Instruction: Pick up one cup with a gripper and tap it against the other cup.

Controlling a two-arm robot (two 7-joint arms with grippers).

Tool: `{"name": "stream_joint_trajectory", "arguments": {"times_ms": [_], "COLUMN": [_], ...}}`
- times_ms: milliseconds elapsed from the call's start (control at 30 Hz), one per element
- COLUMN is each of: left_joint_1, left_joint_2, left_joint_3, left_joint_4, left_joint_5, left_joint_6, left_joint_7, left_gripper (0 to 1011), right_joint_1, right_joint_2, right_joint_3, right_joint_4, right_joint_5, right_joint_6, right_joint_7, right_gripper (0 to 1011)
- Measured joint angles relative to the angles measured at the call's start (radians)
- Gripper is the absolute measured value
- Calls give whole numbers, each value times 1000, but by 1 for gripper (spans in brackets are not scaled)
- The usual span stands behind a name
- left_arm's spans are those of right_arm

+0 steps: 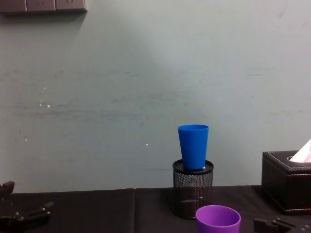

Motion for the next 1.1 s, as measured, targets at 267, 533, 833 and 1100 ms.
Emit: {"name": "stream_joint_trajectory", "arguments": {"times_ms": [267,533,833,1100], "left_joint_1": [0,0,0,0], "left_joint_2": [0,0,0,0], "left_joint_3": [0,0,0,0], "left_joint_4": [0,0,0,0], "left_joint_5": [0,0,0,0], "left_joint_6": [0,0,0,0], "left_joint_7": [0,0,0,0], "left_gripper": [1000,1000,1000,1000], "right_joint_1": [51,90,138,176], "right_joint_2": [-41,-84,-135,-168], "right_joint_3": [-10,-6,0,0], "right_joint_4": [67,132,208,265], "right_joint_5": [-55,-79,-109,-123], "right_joint_6": [-14,-35,-66,-74], "right_joint_7": [9,20,30,51], "right_gripper": [1002,1002,1002,1002]}}
